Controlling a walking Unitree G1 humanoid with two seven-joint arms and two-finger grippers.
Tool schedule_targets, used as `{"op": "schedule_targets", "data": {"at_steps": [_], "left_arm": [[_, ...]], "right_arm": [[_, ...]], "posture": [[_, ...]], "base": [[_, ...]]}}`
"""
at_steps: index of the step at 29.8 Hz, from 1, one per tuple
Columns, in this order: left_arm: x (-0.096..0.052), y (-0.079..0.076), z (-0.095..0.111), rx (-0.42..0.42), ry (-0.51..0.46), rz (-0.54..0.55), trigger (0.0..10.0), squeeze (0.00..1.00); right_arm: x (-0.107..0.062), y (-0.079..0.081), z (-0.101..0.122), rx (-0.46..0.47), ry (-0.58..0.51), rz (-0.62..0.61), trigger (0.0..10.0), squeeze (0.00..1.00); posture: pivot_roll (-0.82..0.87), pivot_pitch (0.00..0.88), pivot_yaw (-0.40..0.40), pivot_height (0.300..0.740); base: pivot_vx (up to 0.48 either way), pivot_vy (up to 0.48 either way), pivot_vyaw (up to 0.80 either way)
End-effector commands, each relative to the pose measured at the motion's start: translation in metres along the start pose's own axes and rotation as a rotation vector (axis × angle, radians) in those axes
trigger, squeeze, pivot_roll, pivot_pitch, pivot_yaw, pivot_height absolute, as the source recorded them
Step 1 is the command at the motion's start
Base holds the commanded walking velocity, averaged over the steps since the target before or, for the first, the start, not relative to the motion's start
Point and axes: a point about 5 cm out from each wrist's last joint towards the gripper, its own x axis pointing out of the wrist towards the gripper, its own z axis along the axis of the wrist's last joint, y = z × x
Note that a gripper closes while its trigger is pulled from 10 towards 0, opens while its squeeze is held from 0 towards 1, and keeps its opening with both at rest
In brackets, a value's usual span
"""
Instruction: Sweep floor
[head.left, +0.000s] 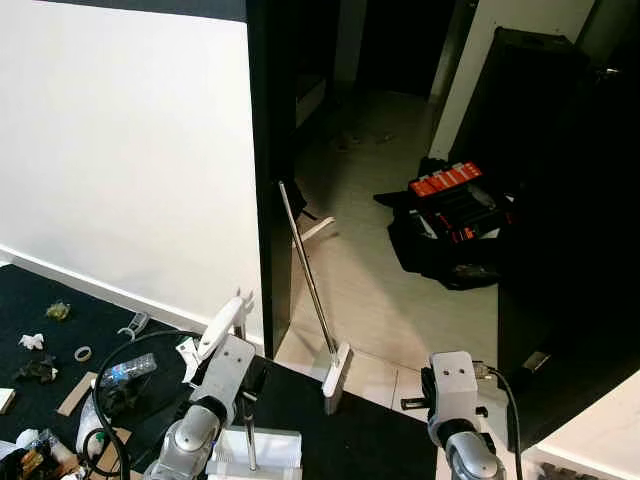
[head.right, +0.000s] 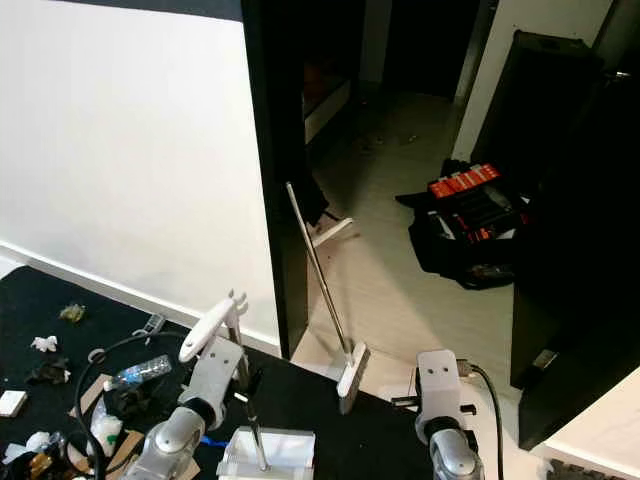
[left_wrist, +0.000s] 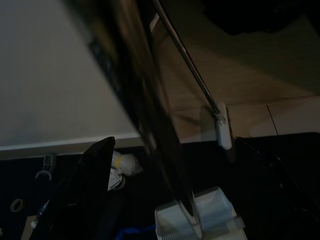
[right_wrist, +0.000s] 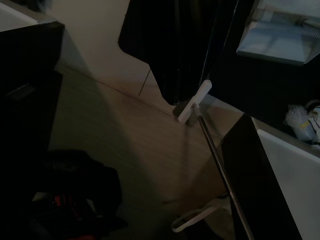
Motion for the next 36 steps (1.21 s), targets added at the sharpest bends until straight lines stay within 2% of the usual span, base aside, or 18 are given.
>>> {"op": "schedule_targets", "data": {"at_steps": [1,3,10,11,12,14,15,17,18,22,23,34,35,36], "left_arm": [[-0.002,0.002,-0.004,0.021,0.016,-0.002,9.1,0.00],[0.000,0.002,-0.002,0.026,0.009,-0.002,9.2,0.00],[0.006,0.004,0.005,0.033,0.001,0.011,8.5,0.00],[0.008,0.006,0.007,0.046,0.001,0.027,7.1,0.00],[0.009,0.007,0.007,0.054,0.001,0.033,6.4,0.00],[0.009,0.007,0.008,0.060,0.000,0.037,6.4,0.00],[0.009,0.008,0.008,0.065,0.001,0.041,4.9,0.00],[0.010,0.011,0.009,0.082,0.007,0.054,1.0,0.00],[0.010,0.011,0.009,0.084,0.008,0.057,0.5,0.00],[0.010,0.012,0.009,0.084,0.008,0.058,0.5,0.00],[0.010,0.012,0.009,0.086,0.007,0.060,0.0,0.00],[0.014,0.018,0.018,0.065,-0.038,0.093,0.0,0.00],[0.012,0.021,0.017,0.046,-0.043,0.119,10.0,0.00],[0.011,0.021,0.017,0.040,-0.042,0.127,10.0,0.00]], "right_arm": [[-0.005,-0.002,-0.007,0.002,0.032,-0.002,10.0,0.00],[-0.006,-0.002,-0.008,0.001,0.030,0.000,10.0,0.00],[-0.008,-0.005,-0.007,-0.003,0.025,0.000,10.0,0.00],[-0.009,-0.006,-0.007,-0.007,0.024,-0.002,10.0,0.00],[-0.010,-0.007,-0.007,-0.008,0.024,-0.003,10.0,0.00],[-0.010,-0.007,-0.007,-0.008,0.024,-0.003,10.0,0.00],[-0.010,-0.008,-0.007,-0.009,0.024,-0.005,10.0,0.00],[-0.011,-0.010,-0.008,-0.012,0.024,-0.007,10.0,0.00],[-0.011,-0.010,-0.008,-0.012,0.024,-0.008,10.0,0.00],[-0.011,-0.010,-0.008,-0.012,0.024,-0.008,10.0,0.00],[-0.011,-0.010,-0.008,-0.012,0.024,-0.009,10.0,0.00],[-0.007,-0.007,-0.004,-0.001,0.024,-0.008,10.0,0.00],[-0.005,-0.006,-0.003,0.001,0.023,-0.010,10.0,0.00],[-0.005,-0.006,-0.002,0.001,0.023,-0.010,10.0,0.00]], "posture": [[-0.08,0.218,-0.044,0.740],[-0.08,0.223,-0.043,0.740],[-0.10,0.239,-0.052,0.740],[-0.11,0.245,-0.056,0.740],[-0.11,0.245,-0.056,0.740],[-0.11,0.245,-0.056,0.740],[-0.12,0.248,-0.059,0.740],[-0.12,0.248,-0.059,0.740],[-0.12,0.248,-0.059,0.740],[-0.12,0.248,-0.059,0.740],[-0.12,0.246,-0.058,0.740],[-0.11,0.224,-0.049,0.740],[-0.10,0.215,-0.044,0.740],[-0.10,0.213,-0.043,0.740]], "base": [[0.000,0.000,0.00],[0.000,0.000,0.00],[0.000,0.000,0.00],[0.000,0.000,0.00],[0.000,0.000,0.00],[0.000,0.000,0.00],[0.000,0.000,0.00],[0.000,0.000,0.00],[0.000,0.000,0.00],[0.000,0.000,0.00],[0.000,0.000,0.00],[0.000,0.000,0.00],[0.000,0.000,0.00],[0.000,0.000,0.00]]}}
